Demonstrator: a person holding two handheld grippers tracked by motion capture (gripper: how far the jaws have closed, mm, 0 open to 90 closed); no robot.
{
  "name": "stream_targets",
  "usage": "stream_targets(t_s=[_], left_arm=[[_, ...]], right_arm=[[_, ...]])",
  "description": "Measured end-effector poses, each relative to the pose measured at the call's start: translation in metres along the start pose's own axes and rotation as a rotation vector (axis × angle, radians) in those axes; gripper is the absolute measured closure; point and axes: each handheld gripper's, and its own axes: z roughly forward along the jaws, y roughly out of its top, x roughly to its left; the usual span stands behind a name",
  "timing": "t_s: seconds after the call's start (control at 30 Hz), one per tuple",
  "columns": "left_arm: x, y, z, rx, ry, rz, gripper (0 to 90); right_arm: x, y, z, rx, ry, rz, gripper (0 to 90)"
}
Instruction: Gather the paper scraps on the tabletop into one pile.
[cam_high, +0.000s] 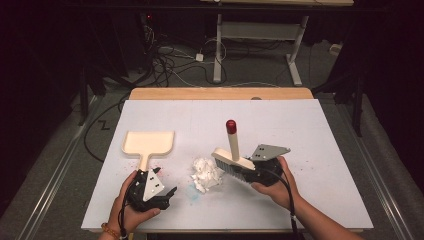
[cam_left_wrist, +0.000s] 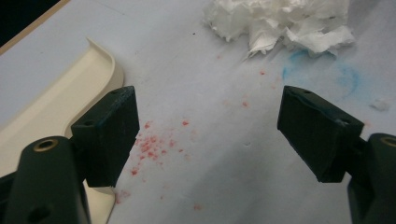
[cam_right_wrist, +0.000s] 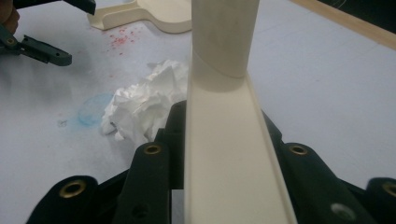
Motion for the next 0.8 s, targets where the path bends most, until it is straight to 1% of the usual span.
stream_targets(t_s=[0.2, 0.3, 0.37, 0.43, 0.67, 0.8], left_arm=[[-0.001, 0.001, 0.001, -0.001, 0.002, 0.003, 20.2], [-0.001, 0.001, 0.001, 0.0, 0.005, 0.002, 20.3], [-0.001, 0.001, 0.001, -0.001, 0.005, 0.002, 20.2], [-0.001, 0.001, 0.001, 0.0, 0.006, 0.002, 20.2], [0.0, 0.001, 0.001, -0.002, 0.007, 0.001, 20.2], [0.0, 0.002, 0.001, -0.005, 0.009, 0.006, 20.2]], right_arm=[[-0.017, -0.002, -0.023, -0.027, -0.013, 0.019, 67.5], [-0.025, -0.005, -0.033, -0.026, -0.024, 0.028, 67.5], [-0.029, -0.009, -0.039, -0.025, -0.017, 0.035, 67.5], [-0.033, -0.012, -0.046, -0.021, -0.024, 0.036, 67.5], [-0.04, -0.028, -0.072, 0.0, -0.011, 0.045, 67.5], [-0.043, -0.038, -0.085, 0.027, -0.002, 0.064, 67.5]])
